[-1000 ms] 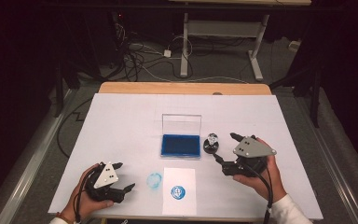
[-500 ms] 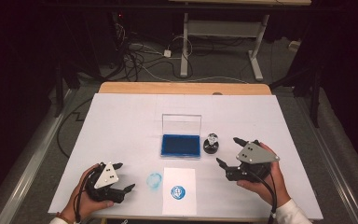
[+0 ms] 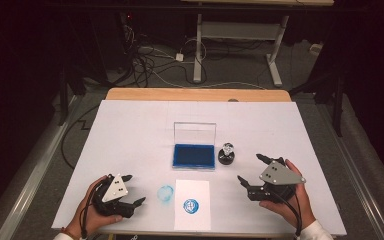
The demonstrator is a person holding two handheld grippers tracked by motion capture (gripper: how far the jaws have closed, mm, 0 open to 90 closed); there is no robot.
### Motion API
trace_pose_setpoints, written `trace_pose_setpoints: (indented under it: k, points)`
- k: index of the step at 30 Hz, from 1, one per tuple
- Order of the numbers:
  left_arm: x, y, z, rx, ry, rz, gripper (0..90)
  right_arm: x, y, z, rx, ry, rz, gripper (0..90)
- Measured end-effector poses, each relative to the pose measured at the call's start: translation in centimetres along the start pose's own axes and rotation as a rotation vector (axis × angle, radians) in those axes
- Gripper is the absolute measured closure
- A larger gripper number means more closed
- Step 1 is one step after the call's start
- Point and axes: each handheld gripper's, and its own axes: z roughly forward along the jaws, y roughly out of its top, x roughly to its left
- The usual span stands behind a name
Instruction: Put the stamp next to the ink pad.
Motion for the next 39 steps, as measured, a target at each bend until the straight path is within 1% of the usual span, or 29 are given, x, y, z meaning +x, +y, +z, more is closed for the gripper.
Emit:
trace_pose_setpoints:
  k: [4, 8, 14, 17, 18, 21, 23, 25, 28, 30, 33, 38, 39]
  points:
    - [0.0, 0.0, 0.0, -0.001, 0.001, -0.002, 16.8, 0.1, -0.7, -0.2, 0.003, -0.018, -0.003, 16.1]
    - [0.1, 0.1, 0.0, -0.004, 0.006, -0.002, 16.8, 0.0, -1.3, -0.4, 0.004, -0.024, 0.002, 16.1]
    - [0.2, 0.3, -0.2, -0.018, 0.018, 0.001, 16.8, -0.4, -2.9, -0.8, 0.003, -0.033, 0.044, 16.1]
    - [0.4, 0.5, -0.4, -0.028, 0.024, 0.001, 16.8, -0.6, -3.8, -0.9, 0.019, -0.043, 0.060, 16.1]
    - [0.4, 0.5, -0.5, -0.035, 0.028, -0.001, 16.8, -0.6, -4.1, -1.0, 0.022, -0.046, 0.074, 16.1]
    - [0.5, 0.6, -0.7, -0.049, 0.030, -0.013, 16.8, -0.6, -5.1, -1.0, 0.046, -0.064, 0.095, 16.1]
    - [0.4, 0.6, -0.8, -0.047, 0.037, -0.012, 16.8, -0.4, -5.6, -1.1, 0.069, -0.072, 0.087, 16.1]
    - [0.4, 0.6, -0.9, -0.050, 0.040, -0.013, 16.8, -0.4, -5.9, -1.2, 0.073, -0.073, 0.082, 16.1]
    - [0.3, 0.6, -1.0, -0.052, 0.044, -0.012, 16.8, -0.4, -6.1, -1.6, 0.064, -0.096, 0.093, 16.1]
    - [0.3, 0.7, -1.1, -0.052, 0.046, -0.010, 16.7, -0.4, -6.1, -1.7, 0.053, -0.097, 0.099, 16.1]
    - [0.3, 0.7, -1.1, -0.063, 0.041, -0.012, 16.8, -0.4, -6.0, -1.8, 0.047, -0.104, 0.090, 16.1]
    - [0.2, 0.4, -1.2, -0.059, 0.035, -0.003, 16.8, -0.3, -5.9, -2.0, 0.047, -0.105, 0.089, 16.1]
    - [0.2, 0.4, -1.3, -0.059, 0.036, 0.000, 16.8, -0.2, -5.8, -2.0, 0.039, -0.108, 0.087, 16.1]
